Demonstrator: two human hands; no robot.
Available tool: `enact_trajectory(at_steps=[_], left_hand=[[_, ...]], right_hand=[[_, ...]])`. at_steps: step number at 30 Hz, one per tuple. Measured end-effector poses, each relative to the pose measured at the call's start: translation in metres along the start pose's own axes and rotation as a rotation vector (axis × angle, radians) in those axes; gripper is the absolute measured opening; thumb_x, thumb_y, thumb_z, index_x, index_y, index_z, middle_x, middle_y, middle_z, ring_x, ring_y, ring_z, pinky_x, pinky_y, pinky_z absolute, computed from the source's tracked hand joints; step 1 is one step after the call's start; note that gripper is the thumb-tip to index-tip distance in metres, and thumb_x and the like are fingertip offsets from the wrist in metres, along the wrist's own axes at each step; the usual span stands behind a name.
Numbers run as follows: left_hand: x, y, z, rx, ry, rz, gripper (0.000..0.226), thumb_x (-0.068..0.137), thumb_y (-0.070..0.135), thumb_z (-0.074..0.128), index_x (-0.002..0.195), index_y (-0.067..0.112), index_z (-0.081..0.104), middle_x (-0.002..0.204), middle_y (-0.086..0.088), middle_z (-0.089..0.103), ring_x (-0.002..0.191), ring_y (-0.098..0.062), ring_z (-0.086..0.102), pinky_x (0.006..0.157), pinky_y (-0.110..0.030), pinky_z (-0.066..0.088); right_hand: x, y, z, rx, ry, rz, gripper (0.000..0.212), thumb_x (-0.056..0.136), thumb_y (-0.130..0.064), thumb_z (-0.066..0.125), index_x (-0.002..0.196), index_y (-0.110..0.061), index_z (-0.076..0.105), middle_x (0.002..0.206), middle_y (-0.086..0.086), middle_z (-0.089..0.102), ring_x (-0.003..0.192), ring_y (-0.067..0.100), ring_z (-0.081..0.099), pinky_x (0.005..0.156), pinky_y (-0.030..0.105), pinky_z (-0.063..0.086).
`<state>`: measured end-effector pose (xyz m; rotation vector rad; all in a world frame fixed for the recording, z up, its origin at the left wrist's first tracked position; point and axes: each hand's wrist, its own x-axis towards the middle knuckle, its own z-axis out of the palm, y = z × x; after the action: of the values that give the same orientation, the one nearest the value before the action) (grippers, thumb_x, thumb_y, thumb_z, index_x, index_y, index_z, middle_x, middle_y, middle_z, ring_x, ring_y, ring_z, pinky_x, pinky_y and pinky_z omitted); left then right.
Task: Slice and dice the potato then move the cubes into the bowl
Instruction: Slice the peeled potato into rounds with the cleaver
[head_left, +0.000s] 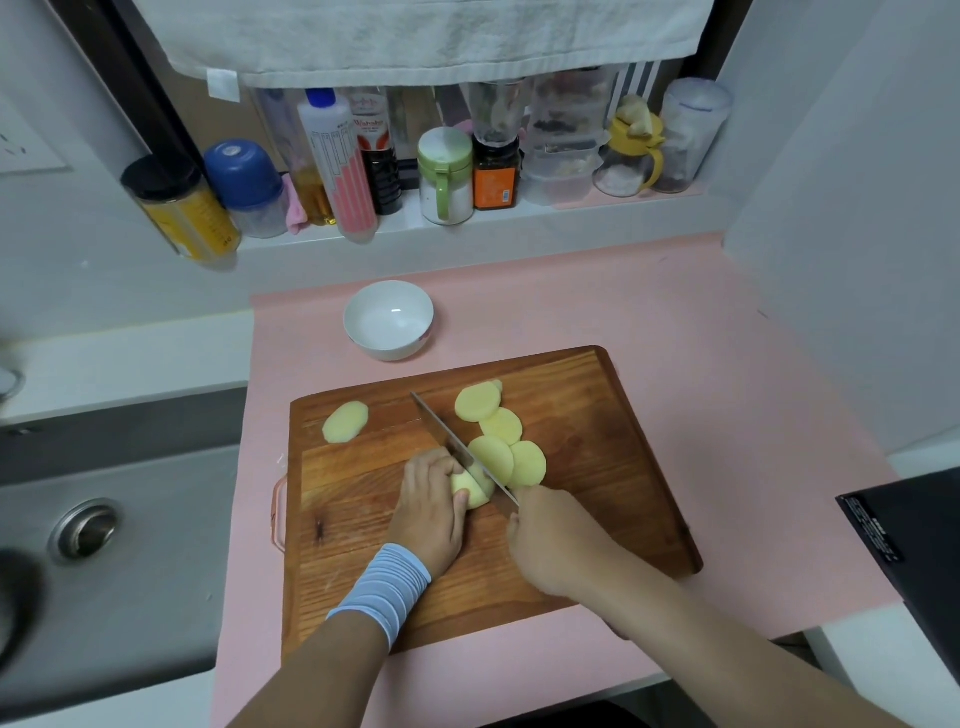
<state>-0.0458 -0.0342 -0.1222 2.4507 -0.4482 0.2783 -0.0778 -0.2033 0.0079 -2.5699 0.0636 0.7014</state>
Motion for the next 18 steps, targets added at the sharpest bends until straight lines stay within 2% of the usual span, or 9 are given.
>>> enact_trajectory(at_steps=[4,9,13,18], left_hand=[[0.0,-0.001,0.001,0.006,-0.003,0.002,0.023,0.093,0.025,0.042,0.112,0.011,0.046,0.121,-0.008,0.044,0.112,-0.023,0.041,0.102,-0.027,0.029],[0.0,-0.001,0.0,-0.008,0.003,-0.007,0.023,0.094,0.026,0.041,0.113,0.013,0.043,0.121,-0.009,0.045,0.111,-0.023,0.041,0.1,-0.029,0.032],[0.0,-0.002,0.0,-0.012,-0.006,-0.007,0.024,0.094,0.026,0.041,0.113,0.012,0.044,0.121,-0.009,0.045,0.111,-0.022,0.041,0.1,-0.031,0.034],[0.001,-0.001,0.002,-0.008,0.002,-0.012,0.023,0.095,0.026,0.041,0.112,0.012,0.044,0.12,-0.009,0.046,0.11,-0.023,0.041,0.1,-0.026,0.029]], right_hand=[[-0.008,0.007,0.005,0.048,0.02,0.007,0.013,0.101,-0.022,0.046,0.091,-0.021,0.056,0.084,-0.001,0.063,0.077,0.021,0.062,0.065,0.03,0.045],[0.003,0.007,0.007,0.108,0.017,0.019,0.016,0.102,-0.023,0.045,0.098,-0.017,0.06,0.092,0.002,0.067,0.083,0.02,0.065,0.073,0.032,0.052],[-0.001,0.012,0.012,0.109,0.021,0.012,0.018,0.102,-0.023,0.044,0.091,-0.019,0.058,0.087,-0.001,0.066,0.077,0.019,0.063,0.067,0.029,0.046],[0.005,0.011,0.014,0.097,0.027,0.011,0.017,0.101,-0.023,0.045,0.089,-0.02,0.056,0.086,0.0,0.065,0.082,0.022,0.065,0.07,0.033,0.051]])
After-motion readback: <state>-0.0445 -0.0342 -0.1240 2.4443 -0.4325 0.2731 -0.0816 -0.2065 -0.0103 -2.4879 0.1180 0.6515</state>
